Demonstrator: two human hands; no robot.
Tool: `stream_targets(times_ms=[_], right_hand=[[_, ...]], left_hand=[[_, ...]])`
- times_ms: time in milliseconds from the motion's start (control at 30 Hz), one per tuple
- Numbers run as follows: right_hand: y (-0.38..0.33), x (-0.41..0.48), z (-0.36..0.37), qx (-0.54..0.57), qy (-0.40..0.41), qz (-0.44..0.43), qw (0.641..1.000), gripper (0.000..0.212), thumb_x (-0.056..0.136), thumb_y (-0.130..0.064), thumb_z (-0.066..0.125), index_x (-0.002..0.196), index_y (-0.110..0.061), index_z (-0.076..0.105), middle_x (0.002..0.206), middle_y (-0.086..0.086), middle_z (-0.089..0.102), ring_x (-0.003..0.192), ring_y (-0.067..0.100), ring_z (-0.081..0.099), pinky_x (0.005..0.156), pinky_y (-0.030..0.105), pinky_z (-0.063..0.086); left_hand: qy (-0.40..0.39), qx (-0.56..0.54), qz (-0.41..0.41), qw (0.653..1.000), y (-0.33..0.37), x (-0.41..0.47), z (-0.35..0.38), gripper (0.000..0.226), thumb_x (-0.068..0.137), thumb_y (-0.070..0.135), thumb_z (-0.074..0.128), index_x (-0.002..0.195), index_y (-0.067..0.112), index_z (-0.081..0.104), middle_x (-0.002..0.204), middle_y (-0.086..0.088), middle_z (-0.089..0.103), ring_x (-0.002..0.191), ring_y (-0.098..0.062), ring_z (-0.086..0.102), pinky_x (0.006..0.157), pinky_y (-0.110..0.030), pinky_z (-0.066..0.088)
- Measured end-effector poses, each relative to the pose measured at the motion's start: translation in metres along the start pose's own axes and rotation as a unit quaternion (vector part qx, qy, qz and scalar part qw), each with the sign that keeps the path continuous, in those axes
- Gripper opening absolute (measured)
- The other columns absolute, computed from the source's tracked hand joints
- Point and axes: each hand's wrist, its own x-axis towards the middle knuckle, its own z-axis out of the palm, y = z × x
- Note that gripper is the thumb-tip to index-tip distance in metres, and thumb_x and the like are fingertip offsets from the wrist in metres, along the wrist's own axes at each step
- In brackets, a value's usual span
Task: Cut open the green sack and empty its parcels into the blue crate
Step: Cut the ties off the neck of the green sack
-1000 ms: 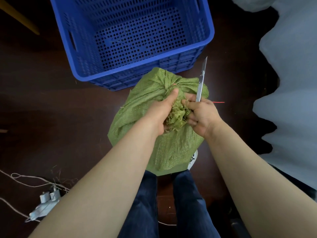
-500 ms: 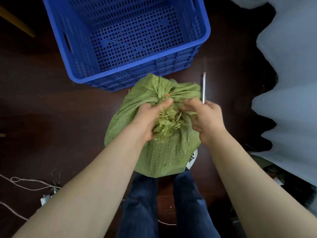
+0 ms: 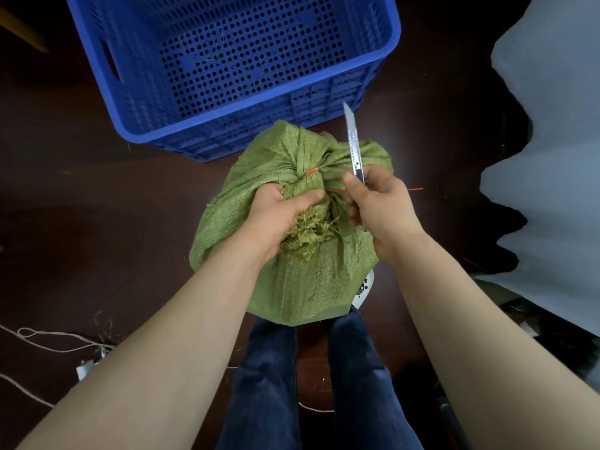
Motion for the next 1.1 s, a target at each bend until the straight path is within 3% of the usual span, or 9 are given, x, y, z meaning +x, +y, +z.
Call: stream_targets(times_ms=[100,200,367,433,533,667,867,1000,1100], right_hand=[[-0.009,0.002,-0.001,0.030,0.039,0.018,0.999,0.016,0.085,-0.030,0.066,0.078,-0.015,0.063,0.054,-0.008,0.045,0.035,0.001,0.035,0.036,0.015,0.029],[-0.015,0.005,-0.001,0.027,0.002,0.028,0.999,0.035,0.089,-0.045,0.055,0.093,-0.012,0.068,0.053,-0.005,0.047,0.029,0.002,0.031,0.032,0.016,0.025],[0.008,-0.004,-0.005,-0.120,-0.030,-0.045,0.991,0.021,0.098,-0.024,0.043,0.084,-0.021,0.059,0.047,-0.007,0.048,0.034,0.002,0.040,0.045,0.029,0.042],[0.014,-0.008,-0.007,-0.163,-0.051,-0.058,0.984,0.023,0.097,-0.023,0.043,0.077,-0.024,0.054,0.044,-0.006,0.056,0.040,0.009,0.051,0.056,0.037,0.050],[0.017,-0.012,-0.007,-0.237,-0.031,-0.107,0.965,0.020,0.097,-0.024,0.044,0.081,-0.020,0.054,0.059,-0.001,0.061,0.054,0.023,0.055,0.065,0.042,0.053],[0.017,-0.012,-0.008,-0.281,0.008,-0.144,0.949,0.021,0.097,-0.024,0.042,0.103,-0.019,0.062,0.072,0.003,0.060,0.075,0.032,0.059,0.071,0.042,0.051],[0.015,-0.003,-0.008,-0.314,0.015,-0.145,0.938,0.029,0.098,-0.028,0.039,0.120,-0.027,0.057,0.085,0.012,0.068,0.083,0.036,0.061,0.074,0.043,0.051],[0.015,-0.011,-0.008,-0.324,0.024,-0.159,0.932,0.032,0.098,-0.027,0.039,0.127,-0.027,0.053,0.076,0.005,0.060,0.080,0.035,0.061,0.071,0.041,0.051],[0.011,-0.014,-0.007,-0.324,0.027,-0.156,0.933,0.040,0.099,-0.027,0.039,0.138,-0.033,0.041,0.099,0.007,0.068,0.095,0.034,0.061,0.076,0.040,0.051]], left_hand=[[-0.001,0.002,0.002,1.000,-0.004,0.002,0.000,0.012,0.077,0.005,0.073,0.084,0.011,0.065,0.080,-0.003,0.072,0.067,-0.012,0.070,0.067,-0.023,0.059],[0.004,-0.026,-0.003,1.000,-0.007,0.005,0.001,0.011,0.077,0.001,0.072,0.084,0.007,0.066,0.075,-0.004,0.072,0.062,-0.014,0.070,0.065,-0.026,0.059],[0.016,-0.032,-0.016,0.999,-0.006,0.015,0.003,0.033,0.073,0.007,0.077,0.102,0.000,0.062,0.087,-0.012,0.073,0.076,-0.023,0.072,0.077,-0.037,0.059],[0.008,-0.044,-0.012,0.999,-0.004,0.018,0.006,0.021,0.076,0.004,0.074,0.094,0.001,0.064,0.077,-0.009,0.074,0.067,-0.020,0.071,0.072,-0.037,0.060],[-0.005,-0.064,-0.005,0.998,-0.002,0.022,0.011,0.010,0.078,-0.001,0.070,0.087,0.002,0.066,0.066,-0.003,0.073,0.058,-0.017,0.070,0.067,-0.036,0.059],[-0.001,-0.053,-0.003,0.999,-0.002,0.026,0.012,0.019,0.077,0.002,0.072,0.095,0.000,0.066,0.081,-0.011,0.072,0.070,-0.022,0.070,0.077,-0.040,0.059],[-0.005,-0.056,0.003,0.998,-0.001,0.028,0.015,0.017,0.077,-0.003,0.070,0.077,0.012,0.061,0.057,0.001,0.071,0.053,-0.010,0.068,0.061,-0.026,0.059],[-0.015,-0.073,-0.002,0.997,-0.001,0.033,0.018,0.012,0.077,-0.004,0.069,0.086,0.004,0.066,0.070,-0.005,0.073,0.060,-0.016,0.070,0.068,-0.033,0.060],[-0.021,-0.081,-0.004,0.996,0.001,0.035,0.020,0.011,0.078,-0.005,0.068,0.083,0.004,0.066,0.064,-0.003,0.073,0.058,-0.016,0.070,0.064,-0.031,0.060]])
